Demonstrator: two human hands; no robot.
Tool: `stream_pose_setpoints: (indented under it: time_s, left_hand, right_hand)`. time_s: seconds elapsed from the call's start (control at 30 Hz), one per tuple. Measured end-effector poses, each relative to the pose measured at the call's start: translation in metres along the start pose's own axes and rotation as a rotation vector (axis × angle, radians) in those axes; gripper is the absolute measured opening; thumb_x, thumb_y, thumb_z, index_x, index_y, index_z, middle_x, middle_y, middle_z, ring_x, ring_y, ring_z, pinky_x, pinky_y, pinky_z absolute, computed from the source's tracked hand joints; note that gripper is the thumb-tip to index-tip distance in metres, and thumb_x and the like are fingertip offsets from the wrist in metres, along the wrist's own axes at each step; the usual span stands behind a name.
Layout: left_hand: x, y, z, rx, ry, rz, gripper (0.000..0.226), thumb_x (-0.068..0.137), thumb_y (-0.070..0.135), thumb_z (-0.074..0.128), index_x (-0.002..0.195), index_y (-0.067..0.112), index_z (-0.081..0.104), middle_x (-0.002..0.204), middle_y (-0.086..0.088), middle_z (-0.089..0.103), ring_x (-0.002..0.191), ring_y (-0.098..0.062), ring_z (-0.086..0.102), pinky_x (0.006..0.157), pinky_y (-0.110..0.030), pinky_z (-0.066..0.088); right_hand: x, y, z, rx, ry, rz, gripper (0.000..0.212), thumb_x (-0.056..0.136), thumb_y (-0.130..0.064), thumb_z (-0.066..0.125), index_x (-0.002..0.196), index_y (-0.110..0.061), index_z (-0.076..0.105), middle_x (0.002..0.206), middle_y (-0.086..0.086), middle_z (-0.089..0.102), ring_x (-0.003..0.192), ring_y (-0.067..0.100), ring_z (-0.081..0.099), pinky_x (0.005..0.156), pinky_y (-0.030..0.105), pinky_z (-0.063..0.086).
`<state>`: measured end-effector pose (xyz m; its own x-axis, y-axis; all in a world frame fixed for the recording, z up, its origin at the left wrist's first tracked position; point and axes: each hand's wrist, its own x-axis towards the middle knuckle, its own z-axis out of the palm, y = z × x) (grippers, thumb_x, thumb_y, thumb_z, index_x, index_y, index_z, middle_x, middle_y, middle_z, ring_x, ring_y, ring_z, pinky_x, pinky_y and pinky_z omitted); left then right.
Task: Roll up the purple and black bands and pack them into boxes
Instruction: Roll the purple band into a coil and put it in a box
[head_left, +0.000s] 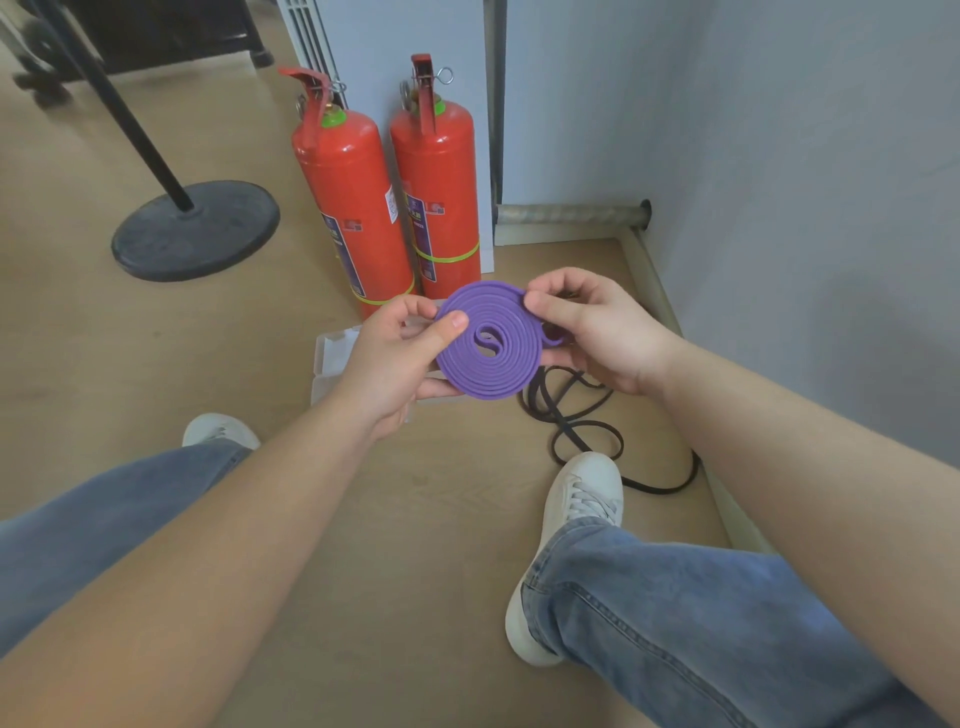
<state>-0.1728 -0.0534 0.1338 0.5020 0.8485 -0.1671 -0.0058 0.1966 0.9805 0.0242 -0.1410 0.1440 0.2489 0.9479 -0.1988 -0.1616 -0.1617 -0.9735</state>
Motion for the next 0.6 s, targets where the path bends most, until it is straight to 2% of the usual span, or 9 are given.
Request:
stream_pose_setpoints:
  time_s: [0.07, 0.13, 0.2, 0.27, 0.33, 0.43, 0.5, 0.6]
  left_hand:
    - [0.0, 0.0, 0.001, -0.03, 0.022, -0.007, 0.017, 0.094, 0.017, 0.068, 0.09, 0.019, 0.052, 0.103, -0.009, 0.074, 0.085, -0.026, 0.075, 0.058, -0.04, 0.06]
    - [0.0, -0.002, 0.002, -0.073, 0.033, -0.027, 0.017, 0.095, 0.017, 0.068, 0.091, 0.019, 0.051, 0.105, -0.011, 0.073, 0.082, -0.026, 0.075, 0.057, -0.04, 0.06]
    - [-0.001, -0.002, 0.003, -0.147, 0.018, -0.053, 0.017, 0.096, 0.017, 0.066, 0.091, 0.019, 0.05, 0.103, -0.012, 0.072, 0.077, -0.025, 0.076, 0.056, -0.04, 0.061]
    - [-0.001, -0.003, 0.003, -0.195, 0.017, -0.053, 0.017, 0.096, 0.017, 0.065, 0.09, 0.02, 0.049, 0.1, -0.012, 0.073, 0.075, -0.025, 0.076, 0.056, -0.04, 0.061]
    - [-0.001, -0.005, 0.003, -0.221, 0.047, -0.058, 0.017, 0.096, 0.017, 0.065, 0.09, 0.02, 0.05, 0.103, -0.013, 0.073, 0.079, -0.027, 0.076, 0.057, -0.041, 0.061]
    - [0.0, -0.008, 0.003, -0.265, 0.104, -0.089, 0.016, 0.095, 0.019, 0.067, 0.092, 0.021, 0.051, 0.114, -0.016, 0.073, 0.09, -0.032, 0.076, 0.062, -0.045, 0.062]
    - [0.003, -0.009, 0.002, -0.301, 0.135, -0.098, 0.017, 0.094, 0.021, 0.068, 0.093, 0.02, 0.051, 0.115, -0.017, 0.073, 0.095, -0.034, 0.075, 0.063, -0.045, 0.062]
    - [0.008, -0.011, 0.003, -0.313, 0.154, -0.1, 0.019, 0.094, 0.022, 0.069, 0.097, 0.019, 0.051, 0.112, -0.016, 0.074, 0.093, -0.033, 0.075, 0.062, -0.043, 0.062]
  right_hand:
    - [0.002, 0.004, 0.003, 0.08, 0.051, -0.001, 0.009, 0.097, -0.014, 0.067, 0.092, -0.01, 0.061, 0.089, 0.01, 0.072, 0.085, 0.025, 0.072, 0.074, 0.038, 0.063]
    - [0.002, 0.009, 0.002, 0.147, 0.071, 0.007, 0.011, 0.097, -0.015, 0.067, 0.09, -0.009, 0.062, 0.093, 0.013, 0.073, 0.089, 0.027, 0.074, 0.078, 0.04, 0.063]
    - [0.003, 0.015, 0.0, 0.211, 0.063, 0.018, 0.011, 0.1, -0.017, 0.063, 0.098, -0.007, 0.066, 0.097, 0.013, 0.075, 0.093, 0.029, 0.074, 0.082, 0.039, 0.063]
    - [0.001, 0.017, 0.001, 0.257, 0.027, 0.029, 0.023, 0.102, -0.018, 0.059, 0.116, -0.002, 0.067, 0.107, 0.016, 0.075, 0.1, 0.032, 0.073, 0.088, 0.039, 0.062]
    - [0.0, 0.017, 0.003, 0.229, -0.013, 0.025, 0.031, 0.104, -0.018, 0.056, 0.13, -0.003, 0.064, 0.116, 0.019, 0.073, 0.105, 0.035, 0.072, 0.092, 0.042, 0.061]
    - [-0.004, 0.016, 0.015, 0.091, -0.013, -0.03, 0.029, 0.107, -0.021, 0.051, 0.131, -0.016, 0.066, 0.115, 0.01, 0.075, 0.099, 0.028, 0.075, 0.09, 0.046, 0.061]
    - [-0.005, 0.017, 0.024, -0.006, -0.002, -0.076, 0.032, 0.108, -0.022, 0.049, 0.137, -0.021, 0.063, 0.12, 0.007, 0.074, 0.107, 0.027, 0.074, 0.09, 0.048, 0.06]
    - [-0.004, 0.017, 0.03, -0.087, 0.005, -0.104, 0.039, 0.107, -0.021, 0.05, 0.146, -0.021, 0.053, 0.13, 0.005, 0.069, 0.112, 0.025, 0.072, 0.082, 0.048, 0.063]
